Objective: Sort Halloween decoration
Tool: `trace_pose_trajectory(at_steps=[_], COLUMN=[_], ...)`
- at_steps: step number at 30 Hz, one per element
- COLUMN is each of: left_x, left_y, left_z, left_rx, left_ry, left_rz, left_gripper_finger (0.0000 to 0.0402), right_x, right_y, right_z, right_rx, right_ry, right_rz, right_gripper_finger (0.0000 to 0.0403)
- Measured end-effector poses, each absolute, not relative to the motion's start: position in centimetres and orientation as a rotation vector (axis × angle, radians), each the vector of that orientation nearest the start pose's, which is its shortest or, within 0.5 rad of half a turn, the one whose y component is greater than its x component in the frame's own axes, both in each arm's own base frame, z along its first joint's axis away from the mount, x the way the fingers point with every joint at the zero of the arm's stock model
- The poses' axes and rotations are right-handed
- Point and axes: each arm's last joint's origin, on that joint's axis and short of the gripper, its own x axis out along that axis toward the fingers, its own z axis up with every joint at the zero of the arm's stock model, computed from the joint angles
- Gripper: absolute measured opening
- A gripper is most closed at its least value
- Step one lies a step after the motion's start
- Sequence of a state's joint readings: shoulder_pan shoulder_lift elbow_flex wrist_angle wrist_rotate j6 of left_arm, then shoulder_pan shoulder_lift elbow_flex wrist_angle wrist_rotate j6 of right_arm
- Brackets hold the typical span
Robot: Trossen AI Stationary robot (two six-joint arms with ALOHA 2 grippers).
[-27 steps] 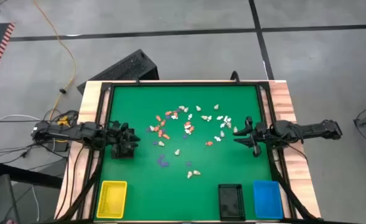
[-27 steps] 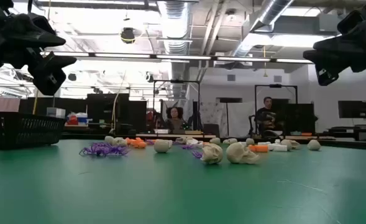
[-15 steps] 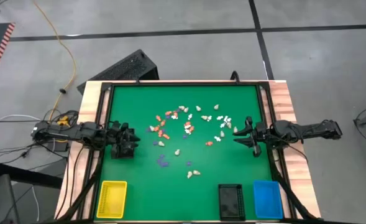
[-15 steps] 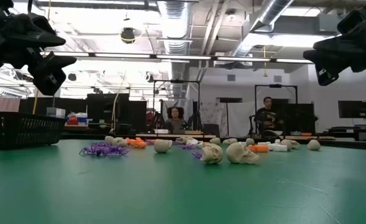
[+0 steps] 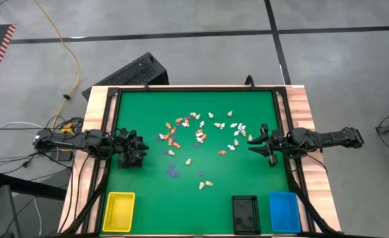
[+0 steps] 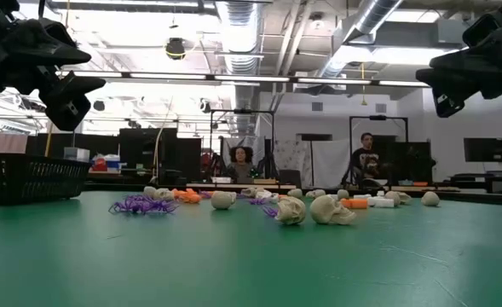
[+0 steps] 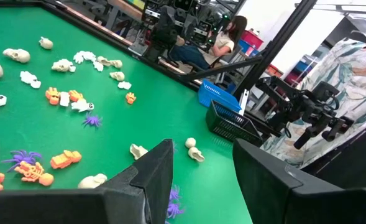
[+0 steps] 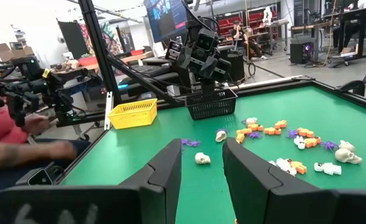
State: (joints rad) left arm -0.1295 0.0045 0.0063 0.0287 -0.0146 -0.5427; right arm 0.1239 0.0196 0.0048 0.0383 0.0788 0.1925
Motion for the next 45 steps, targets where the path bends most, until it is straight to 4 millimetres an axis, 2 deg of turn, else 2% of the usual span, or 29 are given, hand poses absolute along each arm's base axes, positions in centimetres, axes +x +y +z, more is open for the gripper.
trace_pose_trajectory(at_steps=[30, 40, 45], left_x=[9.69, 9.68, 9.68], left_y=[-1.06, -0.76, -0.7], left_z=[16.93, 17.07, 17.11], left_rx=[-0.558, -0.587, -0.627], left_ry=[-0.025, -0.068, -0.079], left_rz=[-0.07, 0.023, 0.042], left_gripper_finger=[0.0158, 0.0158, 0.0158], right_x=[9.8, 9.79, 9.76], right_y=[0.97, 0.96, 0.69], right_z=[16.78, 17.08, 17.45], right_rx=[0.196, 0.361, 0.374], right_ry=[-0.023, -0.051, -0.106], right_rz=[0.046, 0.049, -0.035], right_gripper_finger=[0.0138, 0.0138, 0.0138])
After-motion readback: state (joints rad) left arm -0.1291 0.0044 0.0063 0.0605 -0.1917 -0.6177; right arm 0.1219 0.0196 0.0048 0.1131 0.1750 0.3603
